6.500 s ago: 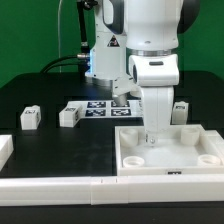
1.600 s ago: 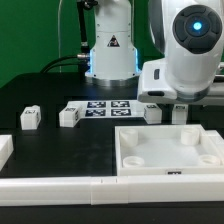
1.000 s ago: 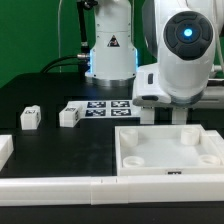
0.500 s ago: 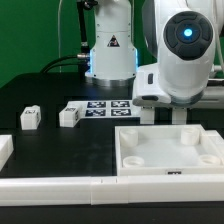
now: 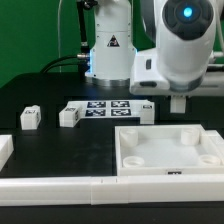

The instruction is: Assemble one leg

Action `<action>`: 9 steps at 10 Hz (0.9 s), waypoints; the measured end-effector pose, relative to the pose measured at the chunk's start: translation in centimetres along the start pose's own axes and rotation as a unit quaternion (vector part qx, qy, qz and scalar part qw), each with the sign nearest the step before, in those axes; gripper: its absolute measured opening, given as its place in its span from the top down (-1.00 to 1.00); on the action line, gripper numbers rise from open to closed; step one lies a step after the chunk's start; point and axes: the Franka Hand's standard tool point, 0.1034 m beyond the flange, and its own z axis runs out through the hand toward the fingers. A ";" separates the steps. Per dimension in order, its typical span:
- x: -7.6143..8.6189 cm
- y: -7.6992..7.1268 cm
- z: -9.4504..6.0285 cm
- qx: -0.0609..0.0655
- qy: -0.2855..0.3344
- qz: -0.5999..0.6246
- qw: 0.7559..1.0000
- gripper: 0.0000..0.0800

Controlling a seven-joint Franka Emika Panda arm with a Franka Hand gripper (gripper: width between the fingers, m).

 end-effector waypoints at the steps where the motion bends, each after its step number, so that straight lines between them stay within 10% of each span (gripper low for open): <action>1: -0.8 -0.1 -1.1 -0.001 0.002 -0.002 1.000 0.27; 5: -0.5 -0.5 -2.4 0.004 0.045 -0.005 0.999 0.27; 9: 0.3 -1.0 -3.1 0.015 0.231 -0.014 0.973 0.27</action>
Offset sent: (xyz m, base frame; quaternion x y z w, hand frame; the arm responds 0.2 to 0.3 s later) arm 0.0000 0.0000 0.0000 0.0000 0.0000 0.0000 1.0000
